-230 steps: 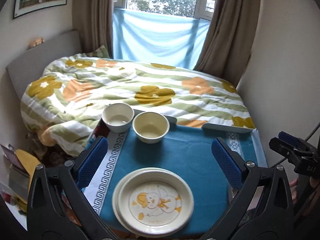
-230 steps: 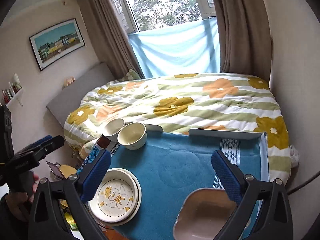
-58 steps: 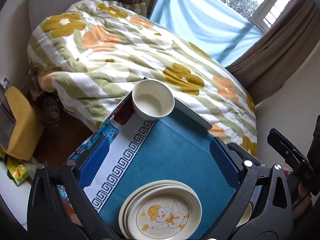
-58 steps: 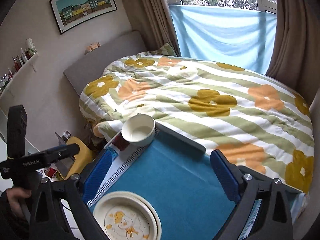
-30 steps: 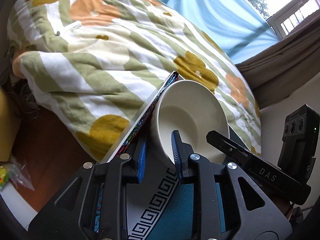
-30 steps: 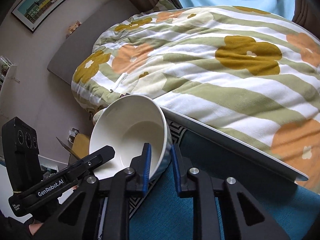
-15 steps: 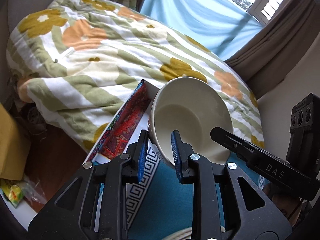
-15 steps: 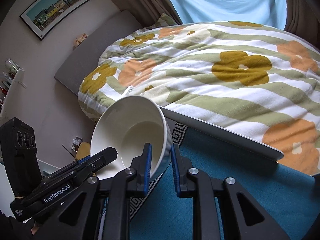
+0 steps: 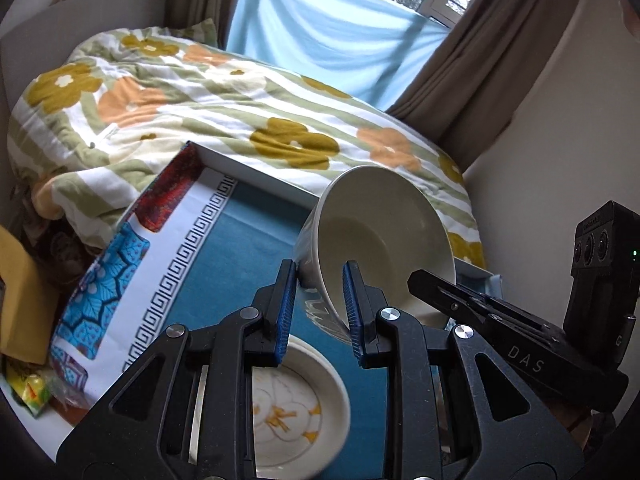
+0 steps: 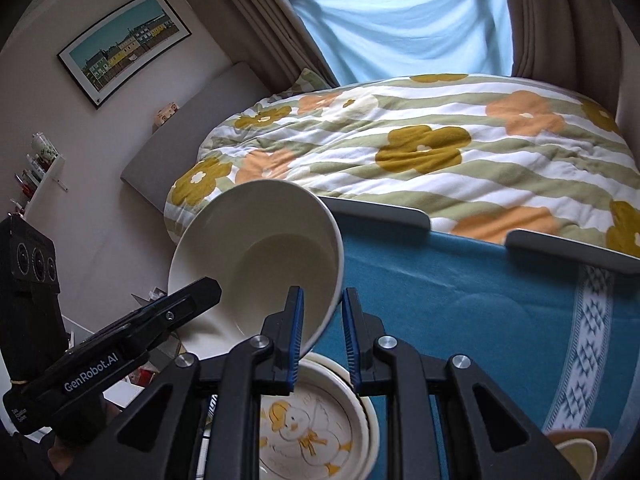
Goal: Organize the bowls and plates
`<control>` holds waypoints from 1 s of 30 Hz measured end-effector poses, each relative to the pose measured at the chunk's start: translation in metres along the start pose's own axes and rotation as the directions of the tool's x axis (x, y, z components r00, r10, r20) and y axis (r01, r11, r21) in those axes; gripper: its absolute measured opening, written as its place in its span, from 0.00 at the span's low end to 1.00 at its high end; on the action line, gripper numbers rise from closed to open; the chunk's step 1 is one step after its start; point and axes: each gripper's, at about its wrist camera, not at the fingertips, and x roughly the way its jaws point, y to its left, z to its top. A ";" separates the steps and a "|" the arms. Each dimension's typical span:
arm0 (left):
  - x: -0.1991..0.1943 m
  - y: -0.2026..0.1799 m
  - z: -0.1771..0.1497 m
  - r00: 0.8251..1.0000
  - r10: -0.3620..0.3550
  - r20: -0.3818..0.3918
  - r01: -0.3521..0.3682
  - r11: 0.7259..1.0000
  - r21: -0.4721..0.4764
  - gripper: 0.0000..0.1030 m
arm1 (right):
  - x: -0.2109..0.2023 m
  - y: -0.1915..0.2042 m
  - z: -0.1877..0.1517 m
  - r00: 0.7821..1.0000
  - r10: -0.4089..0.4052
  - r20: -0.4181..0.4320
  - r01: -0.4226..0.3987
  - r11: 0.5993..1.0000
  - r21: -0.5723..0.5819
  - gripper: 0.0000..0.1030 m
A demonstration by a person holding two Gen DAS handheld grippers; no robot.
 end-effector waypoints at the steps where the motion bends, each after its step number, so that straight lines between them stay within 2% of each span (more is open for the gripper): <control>1: -0.004 -0.012 -0.008 1.000 -0.012 -0.003 0.012 1.000 0.009 0.21 | -0.013 -0.006 -0.007 1.000 -0.011 0.008 0.011 1.000 0.008 0.17; 9: -0.012 -0.093 -0.069 0.993 -0.104 -0.058 0.108 0.992 0.072 0.21 | -0.095 -0.057 -0.057 0.993 -0.097 0.064 0.093 0.993 0.069 0.17; 16: 0.006 -0.145 -0.116 0.976 -0.161 -0.146 0.177 0.979 0.105 0.21 | -0.137 -0.100 -0.095 0.983 -0.171 0.072 0.161 0.979 0.128 0.17; 23: 0.038 -0.173 -0.153 0.958 -0.150 -0.246 0.188 0.973 0.137 0.21 | -0.141 -0.139 -0.131 0.974 -0.225 0.030 0.218 0.963 0.160 0.17; 30: 0.071 -0.179 -0.178 0.948 -0.111 -0.297 0.168 0.971 0.173 0.21 | -0.121 -0.170 -0.158 0.975 -0.220 -0.027 0.221 0.954 0.205 0.17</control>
